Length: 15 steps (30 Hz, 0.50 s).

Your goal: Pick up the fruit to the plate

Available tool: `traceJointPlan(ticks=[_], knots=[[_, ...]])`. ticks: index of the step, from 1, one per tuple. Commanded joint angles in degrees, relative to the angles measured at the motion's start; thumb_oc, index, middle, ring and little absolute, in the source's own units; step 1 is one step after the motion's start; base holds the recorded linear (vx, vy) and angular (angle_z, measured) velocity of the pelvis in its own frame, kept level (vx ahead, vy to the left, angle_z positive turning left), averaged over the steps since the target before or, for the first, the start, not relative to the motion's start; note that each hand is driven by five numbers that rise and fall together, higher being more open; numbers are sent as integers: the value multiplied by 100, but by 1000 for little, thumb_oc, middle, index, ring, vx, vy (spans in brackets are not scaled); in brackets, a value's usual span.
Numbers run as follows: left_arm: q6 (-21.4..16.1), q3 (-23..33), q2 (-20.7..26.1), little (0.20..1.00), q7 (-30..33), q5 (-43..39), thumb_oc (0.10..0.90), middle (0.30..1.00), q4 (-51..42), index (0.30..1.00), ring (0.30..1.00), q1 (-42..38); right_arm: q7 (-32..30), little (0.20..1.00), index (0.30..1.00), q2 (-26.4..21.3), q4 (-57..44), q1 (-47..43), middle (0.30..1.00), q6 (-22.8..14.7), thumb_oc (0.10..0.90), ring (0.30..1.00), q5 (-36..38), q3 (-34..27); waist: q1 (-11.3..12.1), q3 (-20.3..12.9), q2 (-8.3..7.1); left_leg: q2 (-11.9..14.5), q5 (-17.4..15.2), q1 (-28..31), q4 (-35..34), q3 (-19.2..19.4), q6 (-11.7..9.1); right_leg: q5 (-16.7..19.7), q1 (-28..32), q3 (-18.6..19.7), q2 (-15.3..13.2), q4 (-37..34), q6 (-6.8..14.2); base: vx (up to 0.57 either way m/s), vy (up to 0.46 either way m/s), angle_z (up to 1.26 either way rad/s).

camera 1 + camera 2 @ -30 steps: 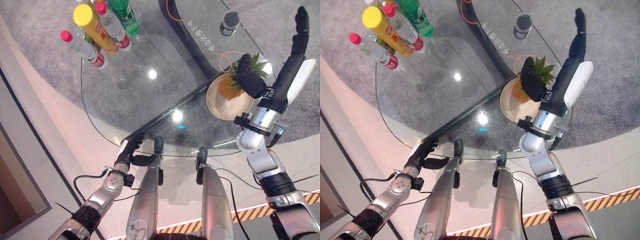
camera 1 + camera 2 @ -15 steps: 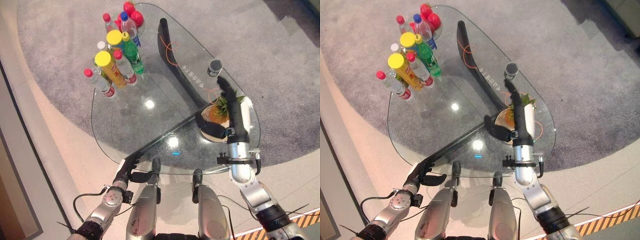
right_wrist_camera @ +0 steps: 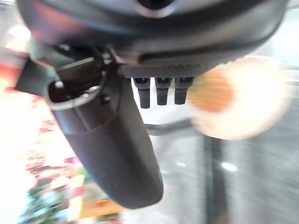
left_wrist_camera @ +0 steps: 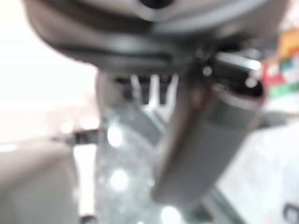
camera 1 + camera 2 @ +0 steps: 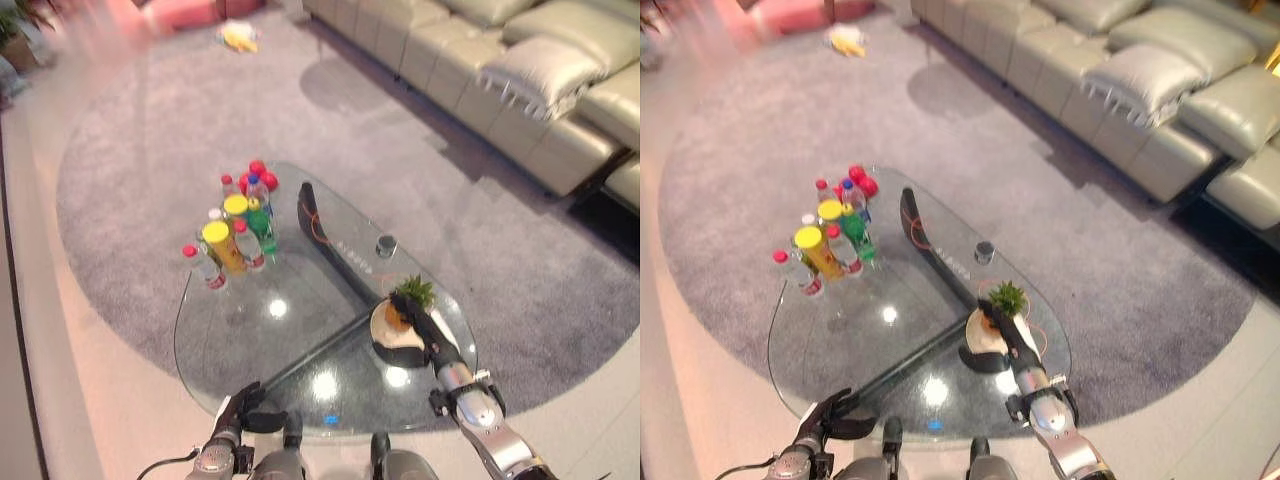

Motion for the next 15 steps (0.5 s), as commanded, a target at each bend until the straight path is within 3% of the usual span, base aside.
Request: traceJointPlan(ticks=[1,3,4,9,15], knots=[[-58,148,19,900,22,144,800,900,192,900,900,-181,159,900,900,85,-67,-27,900,79,800,900,317,55,-46,-7,-139,-185,-111,229,202,240,43,1102,274,-604,-48,-794,-16,0,0,0],[12,198,-30,900,14,42,800,900,422,900,900,-199,300,900,900,235,451,2,900,471,800,900,657,-21,-46,-60,-131,-166,-98,288,142,245,41,1113,334,-619,-59,-846,-8,0,0,0],[12,208,-36,900,13,24,800,900,450,900,900,-204,324,900,900,254,530,2,900,427,800,900,629,-33,-45,-60,-130,-165,-96,296,135,245,41,1115,344,-622,-60,-853,-8,0,0,0],[4,546,-318,900,-133,-586,800,900,1712,900,900,-343,696,900,900,800,3233,-172,900,614,800,900,1274,-468,39,-258,-84,-130,-84,431,-14,236,16,1224,545,-730,-107,-1112,26,46,-6,0],[159,821,-486,900,-59,-400,800,900,2281,900,900,-388,923,900,900,1028,4380,-269,900,1148,800,900,1246,-913,109,-403,-48,-136,-119,464,-14,213,5,1253,608,-772,-137,-1158,53,38,9,0]])
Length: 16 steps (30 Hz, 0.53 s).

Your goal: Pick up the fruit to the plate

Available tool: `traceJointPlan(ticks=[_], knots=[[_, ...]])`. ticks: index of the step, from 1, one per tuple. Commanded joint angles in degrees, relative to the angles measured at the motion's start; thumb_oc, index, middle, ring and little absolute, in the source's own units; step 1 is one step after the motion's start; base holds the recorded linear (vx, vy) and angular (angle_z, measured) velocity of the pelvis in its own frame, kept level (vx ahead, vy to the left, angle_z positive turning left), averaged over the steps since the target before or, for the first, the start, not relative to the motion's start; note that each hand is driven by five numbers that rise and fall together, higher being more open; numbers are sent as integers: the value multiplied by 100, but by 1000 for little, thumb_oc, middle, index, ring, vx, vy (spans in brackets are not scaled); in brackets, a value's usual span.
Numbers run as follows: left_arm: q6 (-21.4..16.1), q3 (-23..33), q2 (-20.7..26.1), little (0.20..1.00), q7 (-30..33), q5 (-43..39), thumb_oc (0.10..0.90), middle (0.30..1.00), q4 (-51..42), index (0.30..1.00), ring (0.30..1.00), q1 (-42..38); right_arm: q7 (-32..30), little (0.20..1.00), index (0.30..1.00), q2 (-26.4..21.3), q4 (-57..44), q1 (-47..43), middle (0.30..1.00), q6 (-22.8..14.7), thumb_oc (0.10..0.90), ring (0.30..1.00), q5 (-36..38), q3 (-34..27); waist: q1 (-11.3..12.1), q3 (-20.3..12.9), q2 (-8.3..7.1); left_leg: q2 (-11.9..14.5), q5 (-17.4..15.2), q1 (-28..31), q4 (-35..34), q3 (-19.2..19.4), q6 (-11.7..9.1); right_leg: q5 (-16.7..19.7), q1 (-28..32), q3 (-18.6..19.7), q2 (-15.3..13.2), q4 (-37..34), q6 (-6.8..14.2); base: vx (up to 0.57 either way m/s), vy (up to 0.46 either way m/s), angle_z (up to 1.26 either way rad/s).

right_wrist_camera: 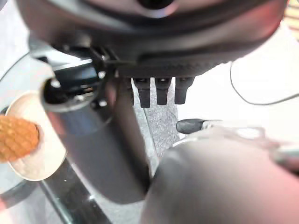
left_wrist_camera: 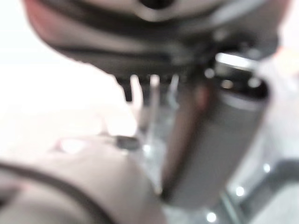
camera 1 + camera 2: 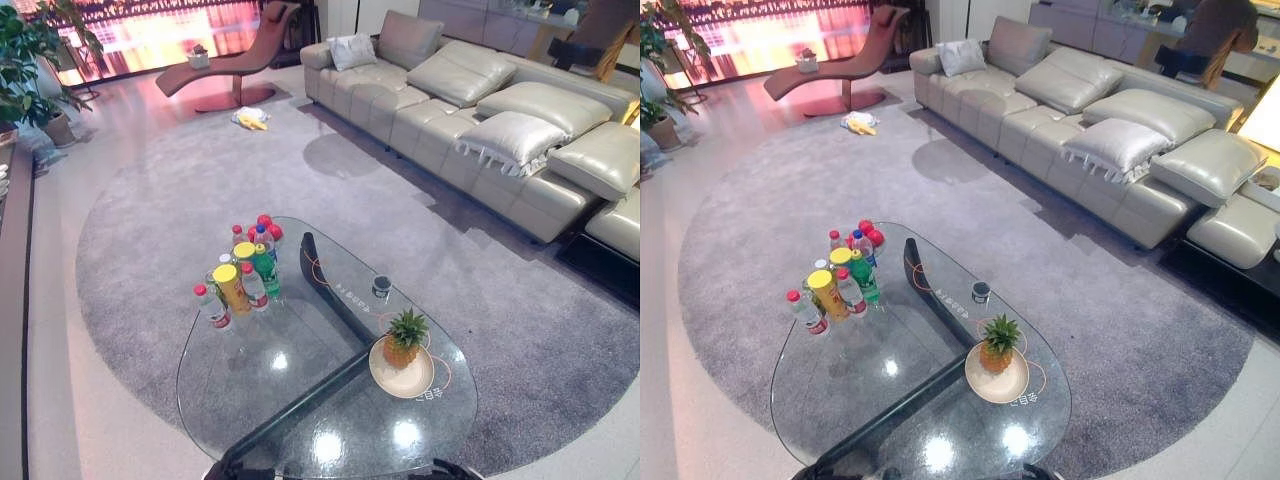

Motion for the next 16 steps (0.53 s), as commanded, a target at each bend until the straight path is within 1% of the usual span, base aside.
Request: traceJointPlan(ticks=[1,4,6,11,14,16], knots=[[-24,-10,-5,900,41,121,800,900,373,900,900,-362,247,900,900,179,183,-167,900,248,800,900,-100,87,81,250,-173,-203,-13,245,-5,214,18,691,-175,-714,-240,22,104,0,0,0],[-10,22,-38,900,66,144,800,900,460,900,900,-357,318,900,900,200,365,-162,900,393,800,900,-312,47,98,219,-167,-202,-28,269,-5,208,23,691,-158,-731,-258,22,117,0,0,0],[-22,56,-66,900,68,46,800,900,533,900,900,-358,278,900,900,211,442,-177,900,418,800,900,-509,77,125,200,-184,-214,-50,292,-5,175,34,687,-137,-755,-274,22,131,0,0,0],[-6,29,-92,900,82,36,800,900,548,900,900,-385,82,900,900,254,513,-202,900,623,800,900,-444,61,142,185,-190,-218,-57,299,-5,141,55,692,-128,-760,-284,22,140,0,0,0],[13,3,-116,900,114,-15,800,900,553,900,900,-412,75,900,900,266,590,-232,900,667,800,900,-375,15,141,181,-188,-213,-62,310,-5,140,64,697,-128,-740,-279,22,138,0,0,0],[3,10,-116,900,92,-66,800,900,558,900,900,-418,48,900,900,271,623,-247,900,632,800,900,-386,-2,139,182,-184,-205,-64,325,-5,142,65,700,-120,-728,-277,22,136,0,0,0]])
